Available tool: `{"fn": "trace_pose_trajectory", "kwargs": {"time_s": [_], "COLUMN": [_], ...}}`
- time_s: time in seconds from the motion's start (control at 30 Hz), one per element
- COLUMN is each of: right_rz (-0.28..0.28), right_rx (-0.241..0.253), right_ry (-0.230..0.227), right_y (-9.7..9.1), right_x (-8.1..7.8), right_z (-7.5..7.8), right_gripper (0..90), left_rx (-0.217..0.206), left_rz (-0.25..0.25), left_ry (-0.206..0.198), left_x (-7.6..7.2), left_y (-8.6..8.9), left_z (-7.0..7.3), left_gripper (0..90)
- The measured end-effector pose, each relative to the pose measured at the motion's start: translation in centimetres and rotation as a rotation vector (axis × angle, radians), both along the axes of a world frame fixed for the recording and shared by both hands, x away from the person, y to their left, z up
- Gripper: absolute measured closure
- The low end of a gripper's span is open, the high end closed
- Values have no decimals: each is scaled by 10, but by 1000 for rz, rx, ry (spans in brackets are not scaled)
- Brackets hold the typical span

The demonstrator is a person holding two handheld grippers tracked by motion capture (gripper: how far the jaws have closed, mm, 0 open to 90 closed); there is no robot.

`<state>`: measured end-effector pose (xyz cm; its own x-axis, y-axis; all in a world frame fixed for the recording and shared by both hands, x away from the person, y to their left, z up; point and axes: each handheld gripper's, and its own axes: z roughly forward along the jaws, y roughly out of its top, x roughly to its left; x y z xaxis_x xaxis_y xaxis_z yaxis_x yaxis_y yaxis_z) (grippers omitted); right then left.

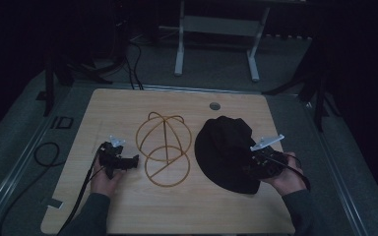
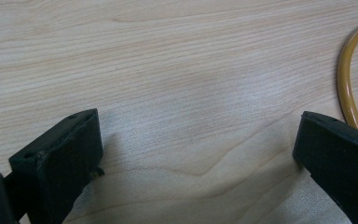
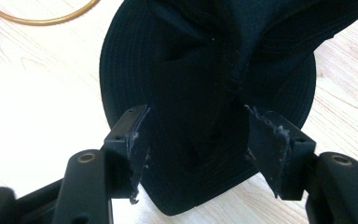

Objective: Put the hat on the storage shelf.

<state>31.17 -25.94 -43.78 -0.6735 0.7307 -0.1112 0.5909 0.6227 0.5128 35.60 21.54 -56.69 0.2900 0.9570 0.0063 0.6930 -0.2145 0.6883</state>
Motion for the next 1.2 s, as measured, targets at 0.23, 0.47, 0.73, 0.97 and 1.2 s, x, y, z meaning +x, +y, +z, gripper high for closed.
{"fn": "trace_pose_trajectory", "kwargs": {"time_s": [0.23,0.47,0.73,0.97,1.2], "right_rz": [-5,-21,-23,-28,-44], "right_rx": [-17,-36,-61,-76,-88], "right_ry": [13,34,53,71,111], "right_y": [2,5,13,19,24], "right_x": [6,13,20,29,41], "right_z": [-4,-7,-12,-14,-18], "right_gripper": [342,288,213,182,147], "left_rx": [0,0,0,0,0], "left_rz": [0,0,0,0,0], "left_ry": [0,0,0,0,0], "left_x": [0,0,0,0,0], "left_y": [0,0,0,0,0], "left_z": [0,0,0,0,0], "left_gripper": [15,15,15,16,15]}}
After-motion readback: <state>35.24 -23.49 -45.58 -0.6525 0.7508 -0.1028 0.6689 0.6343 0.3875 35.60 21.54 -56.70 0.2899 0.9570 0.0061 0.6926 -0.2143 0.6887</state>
